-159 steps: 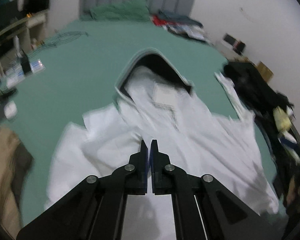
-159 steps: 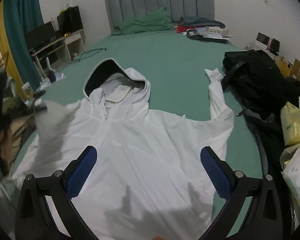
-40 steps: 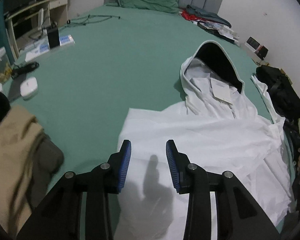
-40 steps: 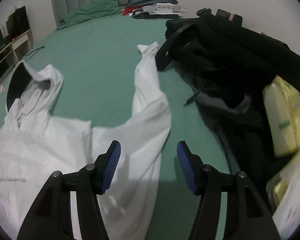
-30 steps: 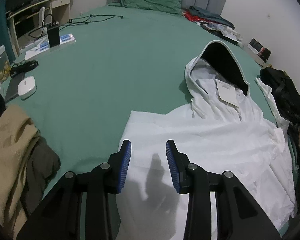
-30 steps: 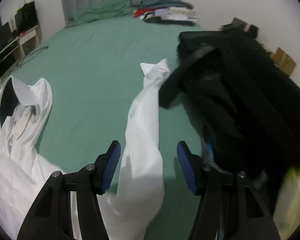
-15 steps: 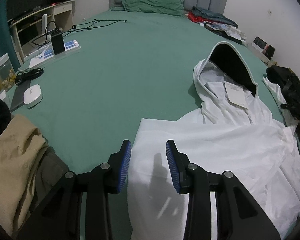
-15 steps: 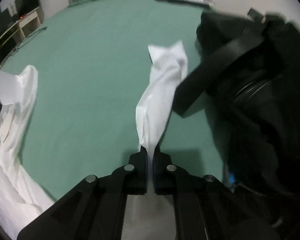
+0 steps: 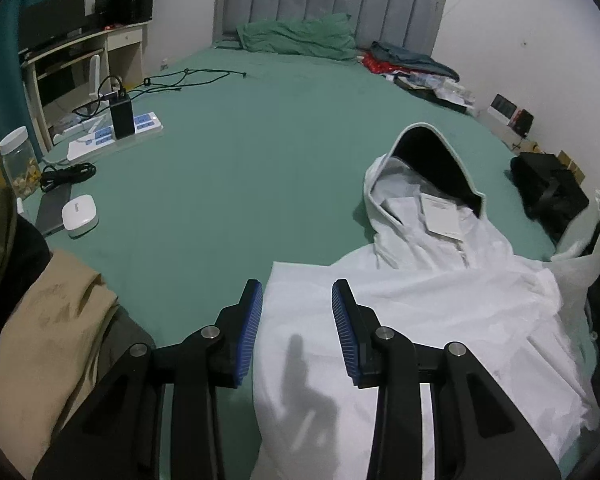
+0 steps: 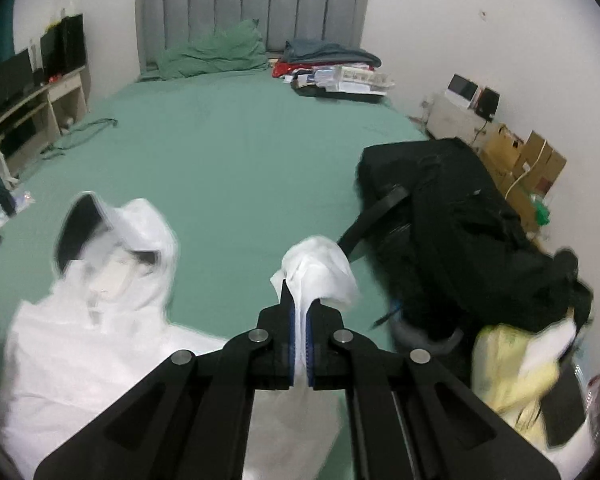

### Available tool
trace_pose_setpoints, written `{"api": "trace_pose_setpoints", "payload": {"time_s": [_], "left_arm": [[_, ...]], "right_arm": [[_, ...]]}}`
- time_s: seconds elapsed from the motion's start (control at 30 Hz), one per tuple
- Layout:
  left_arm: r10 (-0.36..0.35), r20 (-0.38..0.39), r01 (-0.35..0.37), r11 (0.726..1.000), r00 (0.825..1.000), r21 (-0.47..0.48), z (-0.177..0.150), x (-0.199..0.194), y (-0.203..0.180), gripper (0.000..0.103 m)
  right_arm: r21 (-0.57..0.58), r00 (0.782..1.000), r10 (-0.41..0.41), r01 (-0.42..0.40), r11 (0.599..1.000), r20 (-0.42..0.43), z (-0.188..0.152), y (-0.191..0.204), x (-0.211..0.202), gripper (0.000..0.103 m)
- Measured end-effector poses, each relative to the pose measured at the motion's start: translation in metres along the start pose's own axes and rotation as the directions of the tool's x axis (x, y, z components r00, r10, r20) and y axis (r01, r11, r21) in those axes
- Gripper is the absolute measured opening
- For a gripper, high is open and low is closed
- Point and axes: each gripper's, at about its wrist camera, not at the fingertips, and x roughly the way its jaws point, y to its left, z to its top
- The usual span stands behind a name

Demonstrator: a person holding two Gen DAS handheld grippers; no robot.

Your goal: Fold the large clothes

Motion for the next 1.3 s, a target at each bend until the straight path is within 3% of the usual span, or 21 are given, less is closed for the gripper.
{"api": "trace_pose_setpoints", "payload": {"time_s": [0.23,0.3,0.4,0.47,0.53,0.6,0.73,0.83,0.97,1.1,1.23,1.3], "left_arm": [[-0.045,-0.006,0.045,0.999,0.999,-0.007,-0.010,-0.013,0.001,0.038],[-0.056,-0.006,0.056,0.998,0.998,-0.016,-0.009,-0.016,0.003,0.038],[-0.065,-0.013,0.064,0.997,0.998,-0.031,-0.008,-0.018,0.007,0.038],[-0.068,-0.016,0.067,0.997,0.998,-0.039,-0.008,-0.018,0.011,0.038],[-0.061,-0.018,0.060,0.997,0.998,-0.049,-0.008,-0.017,0.015,0.038],[-0.059,-0.024,0.057,0.996,0.998,-0.068,-0.008,-0.016,0.022,0.038],[-0.052,-0.034,0.049,0.995,0.998,-0.082,-0.008,-0.011,0.027,0.038],[-0.050,-0.045,0.046,0.996,0.998,-0.079,-0.008,-0.007,0.025,0.038],[-0.047,-0.049,0.044,0.997,0.998,-0.065,-0.008,-0.003,0.021,0.038],[-0.039,-0.053,0.037,0.998,0.998,-0.053,-0.009,0.002,0.018,0.038],[-0.035,-0.062,0.032,0.999,0.997,-0.042,-0.010,0.008,0.014,0.038],[-0.037,-0.069,0.034,0.999,0.997,-0.035,-0.010,0.011,0.011,0.038]], "right_arm": [[0.133,0.996,0.058,-0.067,0.989,0.064,-0.026,0.077,-0.021,0.005],[0.136,0.991,0.132,-0.132,0.982,0.012,-0.042,0.113,-0.007,0.007],[0.112,0.965,0.236,-0.224,0.968,-0.116,-0.073,0.157,0.016,0.026],[0.086,0.929,0.312,-0.301,0.950,-0.200,-0.102,0.183,0.030,0.060],[0.036,0.909,0.342,-0.344,0.938,-0.237,-0.122,0.199,0.033,0.061],[-0.039,0.905,0.342,-0.363,0.931,-0.251,-0.141,0.208,0.025,0.061],[-0.057,0.918,0.337,-0.356,0.933,-0.210,-0.147,0.174,0.010,0.061],[-0.028,0.952,0.273,-0.279,0.960,-0.140,-0.140,0.128,-0.004,0.061],[0.048,0.974,0.208,-0.204,0.978,-0.092,-0.127,0.074,0.002,0.061],[0.186,0.971,0.203,-0.178,0.966,-0.126,-0.121,0.033,0.044,0.061],[0.217,0.970,0.190,-0.155,0.964,-0.153,-0.122,0.018,0.078,0.061],[0.254,0.957,0.235,-0.189,0.949,-0.167,-0.125,0.009,0.091,0.061]]}}
